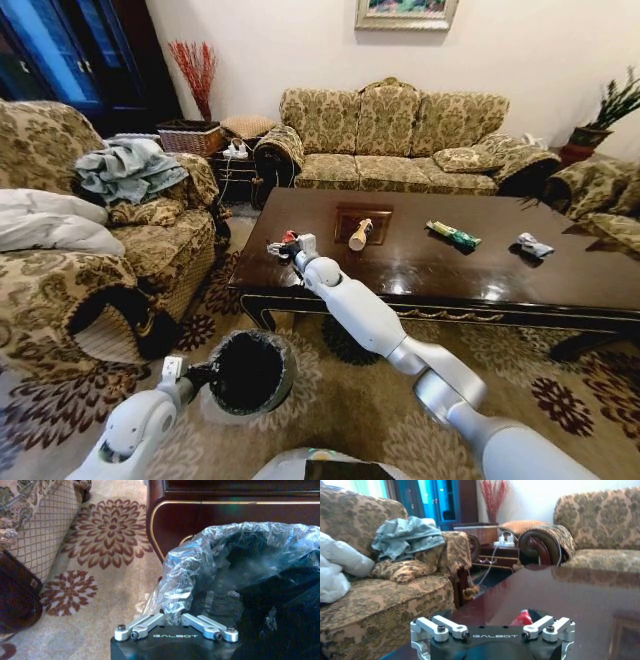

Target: Move to the front of the table and place the trash on the table into the trash bin.

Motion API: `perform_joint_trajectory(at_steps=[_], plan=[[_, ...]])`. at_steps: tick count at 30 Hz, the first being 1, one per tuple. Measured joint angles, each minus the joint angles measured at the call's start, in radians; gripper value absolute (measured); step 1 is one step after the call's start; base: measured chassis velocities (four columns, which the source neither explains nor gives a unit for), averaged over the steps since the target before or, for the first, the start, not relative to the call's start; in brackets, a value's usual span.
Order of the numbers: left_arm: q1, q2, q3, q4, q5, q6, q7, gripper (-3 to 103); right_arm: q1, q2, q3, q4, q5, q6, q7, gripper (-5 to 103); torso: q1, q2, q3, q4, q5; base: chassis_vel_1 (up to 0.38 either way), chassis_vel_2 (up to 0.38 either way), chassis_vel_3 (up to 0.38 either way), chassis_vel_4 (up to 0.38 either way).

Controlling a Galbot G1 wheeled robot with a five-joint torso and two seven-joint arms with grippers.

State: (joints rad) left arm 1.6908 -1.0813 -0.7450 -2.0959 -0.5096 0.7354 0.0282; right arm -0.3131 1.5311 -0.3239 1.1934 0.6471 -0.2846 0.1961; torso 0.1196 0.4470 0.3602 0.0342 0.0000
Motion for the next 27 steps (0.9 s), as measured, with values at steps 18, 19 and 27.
perform_joint_trajectory(at_steps=[18,19,27], plan=[[0.003,-0.001,-0.004,-0.009,0.005,0.0,0.004,0,-0.002,0.073,0.037,-0.126,0.069,-0.068,0.057,100,-0.001,0.0,0.0,0.0001,-0.0001,-0.006,0.007,0.007,-0.003],[0.002,-0.001,-0.003,-0.008,0.005,0.0,0.004,0,-0.001,0.074,0.038,-0.127,0.066,-0.068,0.053,100,-0.001,0.0,0.0,0.0002,-0.0001,0.0,0.0,0.0,0.0],[-0.008,0.003,-0.003,-0.007,0.003,0.0,0.007,0,-0.001,0.066,0.027,-0.124,0.073,-0.057,0.046,89,-0.001,0.0,0.0,0.0001,-0.0001,0.0,0.0,0.0,0.0]])
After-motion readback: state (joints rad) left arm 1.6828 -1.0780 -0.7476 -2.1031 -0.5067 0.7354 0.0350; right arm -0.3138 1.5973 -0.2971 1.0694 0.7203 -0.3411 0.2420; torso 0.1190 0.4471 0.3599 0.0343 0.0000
